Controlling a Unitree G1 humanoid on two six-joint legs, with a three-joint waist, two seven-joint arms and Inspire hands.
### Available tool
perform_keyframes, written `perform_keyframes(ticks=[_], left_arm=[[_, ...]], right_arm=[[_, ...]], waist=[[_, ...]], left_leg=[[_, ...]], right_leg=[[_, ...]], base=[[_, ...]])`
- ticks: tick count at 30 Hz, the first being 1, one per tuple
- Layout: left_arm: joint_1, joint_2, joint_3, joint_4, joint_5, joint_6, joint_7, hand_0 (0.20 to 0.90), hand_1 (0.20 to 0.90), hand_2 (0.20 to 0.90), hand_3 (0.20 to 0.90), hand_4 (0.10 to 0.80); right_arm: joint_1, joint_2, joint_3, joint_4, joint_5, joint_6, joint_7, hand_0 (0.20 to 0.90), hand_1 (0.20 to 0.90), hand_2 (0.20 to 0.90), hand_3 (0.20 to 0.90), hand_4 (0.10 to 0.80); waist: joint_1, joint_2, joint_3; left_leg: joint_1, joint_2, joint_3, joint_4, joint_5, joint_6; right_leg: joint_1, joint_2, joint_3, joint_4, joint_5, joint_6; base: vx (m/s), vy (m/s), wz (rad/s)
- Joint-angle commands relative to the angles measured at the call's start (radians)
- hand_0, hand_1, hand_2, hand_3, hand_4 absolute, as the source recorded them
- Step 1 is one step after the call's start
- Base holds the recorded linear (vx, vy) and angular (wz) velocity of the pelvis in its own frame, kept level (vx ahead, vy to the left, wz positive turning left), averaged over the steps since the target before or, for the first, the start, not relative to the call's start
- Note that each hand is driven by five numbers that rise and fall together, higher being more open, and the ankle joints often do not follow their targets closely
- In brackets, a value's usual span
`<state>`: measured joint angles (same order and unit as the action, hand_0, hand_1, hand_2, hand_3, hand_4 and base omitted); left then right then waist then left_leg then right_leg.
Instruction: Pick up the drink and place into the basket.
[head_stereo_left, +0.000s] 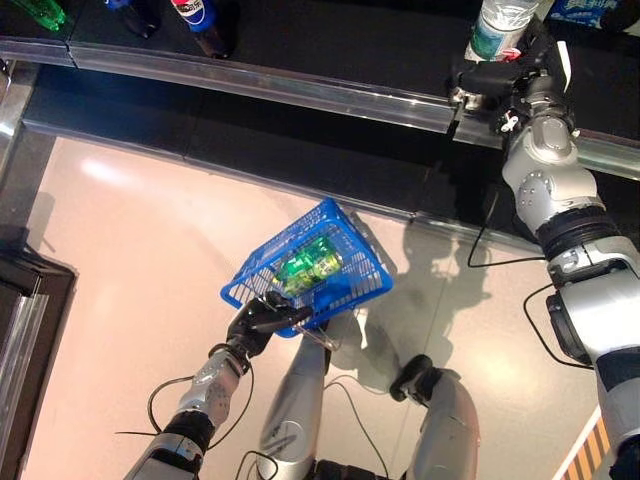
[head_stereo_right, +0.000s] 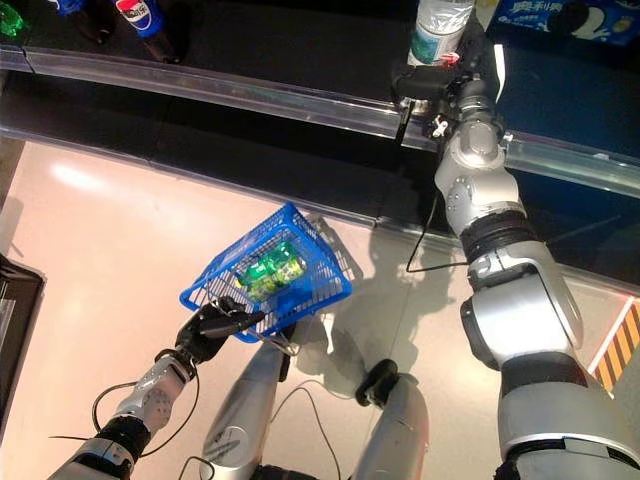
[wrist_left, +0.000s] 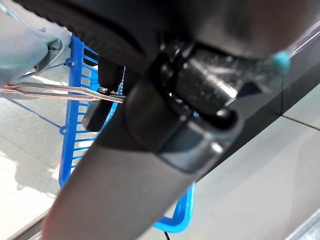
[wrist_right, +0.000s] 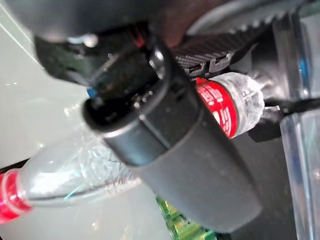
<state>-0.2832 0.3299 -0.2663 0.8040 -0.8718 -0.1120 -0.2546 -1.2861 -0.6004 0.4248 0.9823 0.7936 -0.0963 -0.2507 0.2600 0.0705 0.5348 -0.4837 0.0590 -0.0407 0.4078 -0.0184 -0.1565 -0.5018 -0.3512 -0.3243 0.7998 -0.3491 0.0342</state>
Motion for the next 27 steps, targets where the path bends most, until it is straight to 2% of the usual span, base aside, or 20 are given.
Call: perform_keyframes(ticks=[1,7,8,9,10,27], left_arm=[[0.194,0.133,-0.094,-0.046,0.017,-0.01,-0.072,0.3,0.3,0.3,0.2,0.1],[0.197,0.138,-0.096,-0.05,0.015,-0.012,-0.078,0.3,0.3,0.3,0.2,0.1],[0.197,0.139,-0.098,-0.051,0.012,-0.012,-0.079,0.3,0.3,0.3,0.2,0.1],[0.198,0.14,-0.099,-0.051,0.011,-0.014,-0.079,0.3,0.3,0.3,0.2,0.1],[0.197,0.14,-0.099,-0.052,0.01,-0.013,-0.077,0.3,0.3,0.3,0.2,0.1],[0.198,0.157,-0.104,-0.055,0.008,-0.018,-0.086,0.3,0.3,0.3,0.2,0.1]], right_arm=[[-0.196,-0.033,-0.013,-0.034,0.056,-0.102,0.013,0.9,0.9,0.9,0.9,0.8],[-0.203,-0.024,-0.018,-0.023,0.087,-0.094,0.012,0.9,0.9,0.9,0.9,0.8],[-0.202,-0.022,-0.017,-0.021,0.081,-0.09,0.018,0.822,0.822,0.822,0.809,0.709],[-0.204,-0.023,-0.014,-0.022,0.078,-0.085,0.017,0.415,0.415,0.415,0.335,0.235],[-0.205,-0.022,-0.01,-0.023,0.08,-0.083,0.018,0.3,0.3,0.3,0.2,0.1],[-0.211,-0.032,-0.017,0.006,0.121,-0.116,0.027,0.3,0.3,0.3,0.2,0.1]], waist=[[0.052,0.025,-0.015],[0.056,0.028,-0.015],[0.057,0.028,-0.015],[0.058,0.028,-0.015],[0.059,0.028,-0.015],[0.066,0.023,-0.015]], left_leg=[[-0.009,-0.058,0.016,0.116,-0.14,0.122],[-0.008,-0.06,0.012,0.103,-0.131,0.123],[-0.009,-0.061,0.011,0.101,-0.129,0.123],[-0.01,-0.061,0.01,0.1,-0.128,0.123],[-0.009,-0.062,0.01,0.097,-0.126,0.123],[0.0,-0.056,0.007,0.075,-0.115,0.124]], right_leg=[[0.015,0.026,0.022,-0.221,0.212,0.04],[0.017,0.027,0.019,-0.234,0.219,0.042],[0.016,0.026,0.018,-0.236,0.222,0.043],[0.016,0.026,0.017,-0.238,0.223,0.044],[0.017,0.026,0.016,-0.241,0.225,0.044],[0.038,0.022,0.0,-0.269,0.237,0.052]], base=[[0.0,0.0,0.0],[0.0,0.0,0.0],[0.0,0.0,0.0],[0.0,0.0,0.0],[0.0,0.0,0.0],[-0.001,-0.001,0.0]])
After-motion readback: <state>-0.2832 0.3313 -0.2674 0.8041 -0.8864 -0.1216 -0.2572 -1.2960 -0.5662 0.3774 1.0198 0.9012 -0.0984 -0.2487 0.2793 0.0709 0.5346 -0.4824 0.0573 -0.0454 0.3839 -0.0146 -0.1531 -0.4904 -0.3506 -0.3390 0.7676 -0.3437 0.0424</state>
